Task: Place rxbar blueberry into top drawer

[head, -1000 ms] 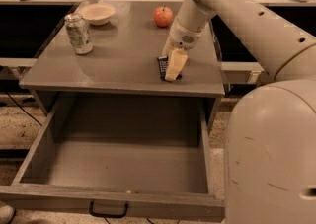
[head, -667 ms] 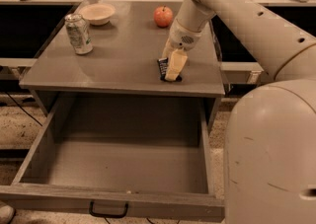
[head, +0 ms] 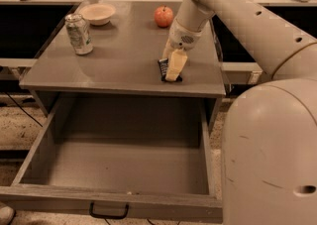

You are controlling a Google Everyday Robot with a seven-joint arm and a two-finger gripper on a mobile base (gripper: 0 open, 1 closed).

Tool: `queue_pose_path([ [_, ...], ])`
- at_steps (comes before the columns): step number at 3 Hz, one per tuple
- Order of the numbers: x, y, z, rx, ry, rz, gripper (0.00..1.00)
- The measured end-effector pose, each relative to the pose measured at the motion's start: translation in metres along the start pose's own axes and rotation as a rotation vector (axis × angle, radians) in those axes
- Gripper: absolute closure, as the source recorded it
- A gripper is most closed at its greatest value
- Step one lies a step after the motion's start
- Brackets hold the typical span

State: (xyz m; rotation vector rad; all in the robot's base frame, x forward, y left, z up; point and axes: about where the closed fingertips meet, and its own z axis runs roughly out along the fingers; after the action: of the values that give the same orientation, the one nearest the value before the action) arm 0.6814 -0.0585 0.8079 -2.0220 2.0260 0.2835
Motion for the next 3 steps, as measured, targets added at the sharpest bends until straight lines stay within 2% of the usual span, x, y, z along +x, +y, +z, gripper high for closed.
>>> queue_pose_path([
  [2,-0.005,-0.001,-0.014,0.001,0.000,0.000,1.00],
  [3,-0.001,0.012,-0.053,0.066,0.014,-0.022,1.00],
])
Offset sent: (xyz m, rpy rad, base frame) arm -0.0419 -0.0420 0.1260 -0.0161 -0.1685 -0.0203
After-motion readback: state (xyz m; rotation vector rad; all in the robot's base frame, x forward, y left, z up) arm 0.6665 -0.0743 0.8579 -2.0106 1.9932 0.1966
